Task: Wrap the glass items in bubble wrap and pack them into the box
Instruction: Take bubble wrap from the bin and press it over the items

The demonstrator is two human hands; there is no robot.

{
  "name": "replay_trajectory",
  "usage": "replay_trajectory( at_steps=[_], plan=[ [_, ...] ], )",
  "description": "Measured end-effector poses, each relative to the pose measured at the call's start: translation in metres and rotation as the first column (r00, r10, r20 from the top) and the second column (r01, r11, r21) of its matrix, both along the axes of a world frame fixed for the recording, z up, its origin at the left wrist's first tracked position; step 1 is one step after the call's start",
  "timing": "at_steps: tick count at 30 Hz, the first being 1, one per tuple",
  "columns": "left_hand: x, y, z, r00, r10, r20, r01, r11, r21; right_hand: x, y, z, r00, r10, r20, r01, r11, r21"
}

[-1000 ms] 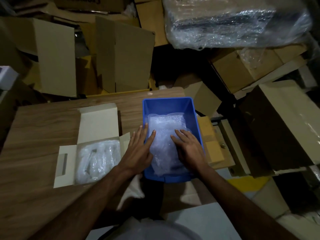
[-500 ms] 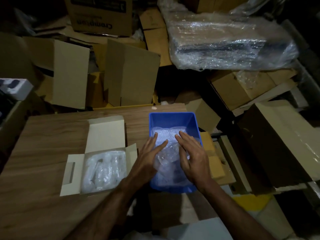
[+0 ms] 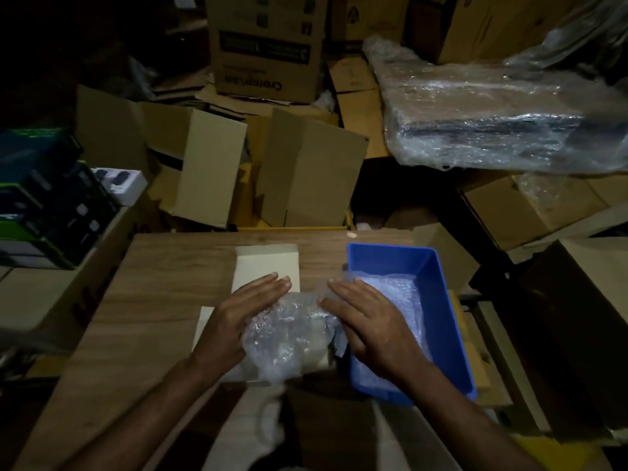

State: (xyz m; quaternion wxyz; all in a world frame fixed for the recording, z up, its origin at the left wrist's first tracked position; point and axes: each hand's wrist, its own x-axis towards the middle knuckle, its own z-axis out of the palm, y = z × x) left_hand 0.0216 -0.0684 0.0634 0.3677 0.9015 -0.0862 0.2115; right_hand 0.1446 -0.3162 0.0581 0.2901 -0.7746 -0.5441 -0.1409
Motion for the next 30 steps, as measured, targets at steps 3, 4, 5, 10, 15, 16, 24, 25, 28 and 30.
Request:
replay_trajectory(
  at_steps=[3,4,5,10,15,16,24,25,28,30],
  plan=[
    [-0.018,0.009,0.007,0.988,0.041,-0.151,-0.099,0.909,-0.406,-0.007,0.019,0.022,0.978,0.021,-0.209,-0.020,1.000,0.008],
    [-0.020,0.010,0.010,0.982,0.051,-0.182,-0.142,0.834,-0.533,-0.010,0.025,0.030,0.954,0.009,-0.298,-0.007,1.000,0.007],
    [-0.020,0.011,0.010,0.978,0.087,-0.191,-0.188,0.769,-0.611,-0.011,0.032,0.036,0.926,-0.001,-0.377,0.007,1.000,0.014],
    [-0.006,0.012,0.006,0.838,0.346,-0.422,-0.545,0.488,-0.682,-0.010,0.078,0.026,0.251,0.102,-0.963,0.216,0.964,0.158],
    [-0.004,0.025,-0.017,0.686,0.372,-0.625,-0.715,0.185,-0.674,-0.028,0.078,-0.001,-0.633,0.352,-0.690,0.354,0.924,0.147],
    [-0.005,0.029,-0.022,0.654,0.362,-0.664,-0.743,0.145,-0.653,-0.032,0.078,-0.005,-0.592,0.344,-0.729,0.328,0.929,0.173],
    [-0.030,0.057,-0.034,0.645,0.221,-0.731,-0.764,0.214,-0.609,-0.041,0.082,-0.031,-0.054,0.036,-0.998,0.474,0.880,0.006],
    [-0.035,0.061,-0.032,0.694,0.143,-0.705,-0.714,0.261,-0.650,-0.041,0.079,-0.034,0.011,0.042,-0.999,0.452,0.891,0.042],
    [-0.052,0.072,-0.028,0.772,-0.057,-0.633,-0.590,0.303,-0.748,-0.038,0.068,-0.038,0.126,0.004,-0.992,0.380,0.924,0.052],
    [-0.059,0.077,-0.024,0.782,-0.058,-0.621,-0.583,0.288,-0.760,-0.036,0.064,-0.034,0.151,-0.020,-0.988,0.375,0.926,0.038]
  ],
)
